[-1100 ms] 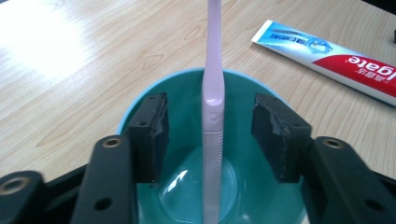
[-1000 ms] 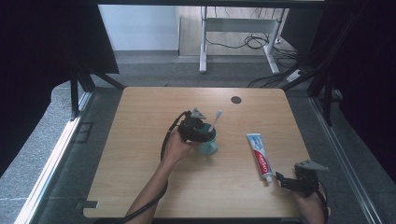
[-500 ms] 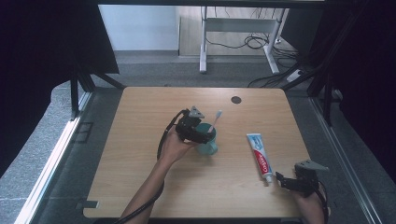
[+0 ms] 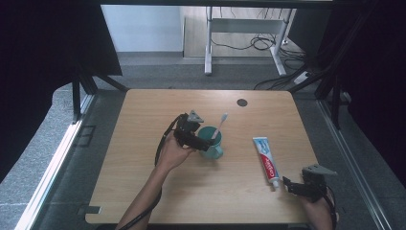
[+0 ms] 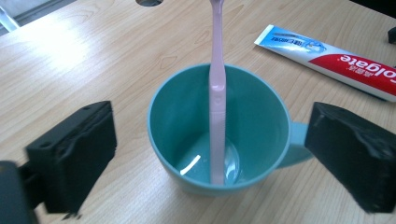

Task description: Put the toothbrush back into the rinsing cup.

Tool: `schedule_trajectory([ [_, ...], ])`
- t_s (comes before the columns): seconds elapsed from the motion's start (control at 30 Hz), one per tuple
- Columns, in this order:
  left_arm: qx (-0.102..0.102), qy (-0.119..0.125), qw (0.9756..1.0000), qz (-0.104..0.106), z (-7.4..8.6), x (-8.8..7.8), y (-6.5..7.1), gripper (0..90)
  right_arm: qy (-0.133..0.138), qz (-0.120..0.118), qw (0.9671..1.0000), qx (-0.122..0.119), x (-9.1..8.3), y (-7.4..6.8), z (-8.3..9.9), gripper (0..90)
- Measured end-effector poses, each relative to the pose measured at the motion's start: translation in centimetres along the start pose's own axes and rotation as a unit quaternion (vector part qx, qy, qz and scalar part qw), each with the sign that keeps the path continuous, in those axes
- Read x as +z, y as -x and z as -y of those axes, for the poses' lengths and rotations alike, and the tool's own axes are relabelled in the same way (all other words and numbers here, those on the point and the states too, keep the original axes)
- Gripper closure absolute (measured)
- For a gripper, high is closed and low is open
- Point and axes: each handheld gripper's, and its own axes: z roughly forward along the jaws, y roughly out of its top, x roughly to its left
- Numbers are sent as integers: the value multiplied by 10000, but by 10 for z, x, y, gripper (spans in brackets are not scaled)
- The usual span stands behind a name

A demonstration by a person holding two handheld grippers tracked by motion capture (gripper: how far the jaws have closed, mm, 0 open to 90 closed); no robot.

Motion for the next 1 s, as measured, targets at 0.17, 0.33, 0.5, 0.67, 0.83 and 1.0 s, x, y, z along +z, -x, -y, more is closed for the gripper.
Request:
schedule_trajectory([
  [0.17,14,9,10000,-26,8,-5,-1,0,0,1,10000,-2,0,0,0,125],
  [0.33,2,34,10000,-43,14,-10,-2,0,1,2,10000,-2,0,0,0,125],
  [0.5,58,63,9999,-91,21,-13,-2,0,0,2,10000,-6,0,0,0,125],
  [0.67,57,74,9999,-127,28,-15,-3,0,0,2,10000,-7,0,0,0,125],
  [0.83,24,96,9998,-174,40,-18,-5,0,0,4,10000,-7,0,0,0,125],
  [1.0,9,91,9997,-216,50,-19,-6,0,-2,4,10000,-7,0,0,0,125],
])
